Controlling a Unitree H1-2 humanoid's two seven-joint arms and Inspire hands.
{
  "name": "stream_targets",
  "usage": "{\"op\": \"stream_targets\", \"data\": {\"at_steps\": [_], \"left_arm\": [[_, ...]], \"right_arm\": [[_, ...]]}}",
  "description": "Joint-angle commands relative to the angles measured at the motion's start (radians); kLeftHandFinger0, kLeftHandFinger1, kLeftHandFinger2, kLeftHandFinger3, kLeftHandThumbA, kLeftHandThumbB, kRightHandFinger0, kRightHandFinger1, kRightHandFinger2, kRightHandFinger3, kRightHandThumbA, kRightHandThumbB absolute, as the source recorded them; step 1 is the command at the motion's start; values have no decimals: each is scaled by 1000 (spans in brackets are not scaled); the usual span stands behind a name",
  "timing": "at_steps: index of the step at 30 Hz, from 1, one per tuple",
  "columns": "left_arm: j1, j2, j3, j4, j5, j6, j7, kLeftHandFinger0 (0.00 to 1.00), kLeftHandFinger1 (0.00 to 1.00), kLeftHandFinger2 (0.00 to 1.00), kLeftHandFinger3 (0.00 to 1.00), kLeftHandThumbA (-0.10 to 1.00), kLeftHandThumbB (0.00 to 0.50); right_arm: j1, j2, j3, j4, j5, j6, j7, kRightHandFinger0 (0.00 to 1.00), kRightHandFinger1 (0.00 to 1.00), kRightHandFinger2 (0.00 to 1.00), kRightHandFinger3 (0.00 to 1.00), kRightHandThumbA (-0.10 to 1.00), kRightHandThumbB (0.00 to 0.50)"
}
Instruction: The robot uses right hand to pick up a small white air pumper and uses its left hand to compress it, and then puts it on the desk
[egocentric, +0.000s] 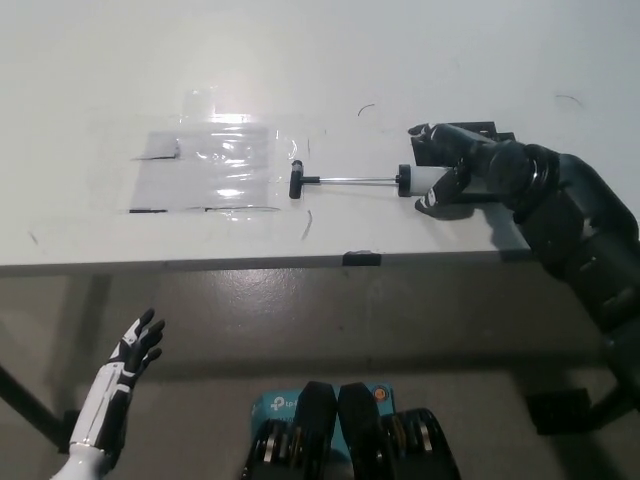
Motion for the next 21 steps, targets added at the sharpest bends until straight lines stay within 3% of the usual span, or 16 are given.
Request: {"op": "stream_targets", "data": {"at_steps": [1,4,9,11,12,13,14,15,18,20,21], "left_arm": [[0,19,9,-36,10,-25,-8,1000,1000,1000,1000,1000,129],[-1,19,9,-34,12,-28,-6,1000,1000,1000,1000,1000,133],[-4,27,18,-33,11,-39,-4,1000,1000,1000,1000,1000,125],[-14,30,21,-32,7,-35,-6,1000,1000,1000,1000,1000,125],[-16,30,24,-30,-2,-37,-10,1000,1000,1000,1000,1000,123],[-16,30,25,-29,-4,-36,-11,1000,1000,1000,1000,1000,124],[-15,31,26,-32,-5,-32,-12,1000,1000,1000,1000,1000,130],[-15,31,26,-32,-5,-30,-12,1000,1000,1000,1000,1000,137],[-28,43,36,-28,-16,-36,-19,1000,1000,1000,1000,1000,146],[-29,42,38,-26,-21,-41,-21,1000,1000,1000,1000,1000,144],[-35,45,40,-24,-22,-40,-22,1000,1000,1000,1000,1000,143]], "right_arm": [[-84,9,19,13,-26,-19,-8,1000,1000,1000,1000,873,448],[-90,11,12,21,-11,-2,12,1000,1000,1000,1000,810,444],[-114,17,85,49,-77,-6,24,1000,1000,1000,1000,851,433],[-124,19,124,64,-99,-5,19,1000,1000,1000,1000,812,437],[-124,28,165,80,-136,15,-5,1000,1000,1000,1000,586,356],[-120,32,185,86,-153,21,-36,1000,1000,1000,1000,499,359],[-95,28,240,83,-211,-12,-173,343,438,518,617,-76,243],[-88,30,275,87,-237,-6,-197,58,220,355,445,-99,268],[-87,38,301,113,-229,-5,-187,206,338,436,521,-100,259],[-82,34,315,120,-233,-11,-194,362,494,614,630,-100,259],[-85,35,318,123,-233,-13,-198,384,509,636,642,-100,262]]}}
